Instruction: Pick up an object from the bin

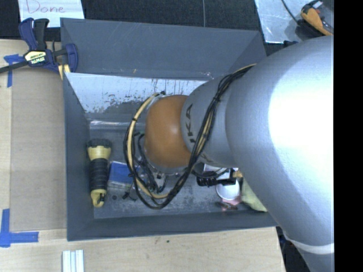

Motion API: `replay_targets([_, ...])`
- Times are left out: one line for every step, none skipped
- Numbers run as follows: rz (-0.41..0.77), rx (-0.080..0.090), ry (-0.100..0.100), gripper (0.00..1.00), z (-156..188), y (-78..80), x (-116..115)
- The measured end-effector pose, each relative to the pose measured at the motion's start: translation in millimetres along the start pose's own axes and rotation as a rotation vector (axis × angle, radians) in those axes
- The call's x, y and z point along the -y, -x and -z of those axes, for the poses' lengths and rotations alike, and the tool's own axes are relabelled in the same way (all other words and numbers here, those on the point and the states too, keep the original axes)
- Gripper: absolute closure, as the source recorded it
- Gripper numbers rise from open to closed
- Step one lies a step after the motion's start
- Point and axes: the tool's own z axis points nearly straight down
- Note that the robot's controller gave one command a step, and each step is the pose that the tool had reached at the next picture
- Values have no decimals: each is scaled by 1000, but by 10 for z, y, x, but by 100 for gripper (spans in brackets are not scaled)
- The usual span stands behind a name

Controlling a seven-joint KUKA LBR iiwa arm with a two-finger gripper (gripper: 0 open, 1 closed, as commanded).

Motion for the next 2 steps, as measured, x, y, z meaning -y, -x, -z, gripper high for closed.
replay_targets([0, 0, 0, 100, 0, 0, 0])
replay_targets([-1, 0, 0, 100, 73, -1, 8])
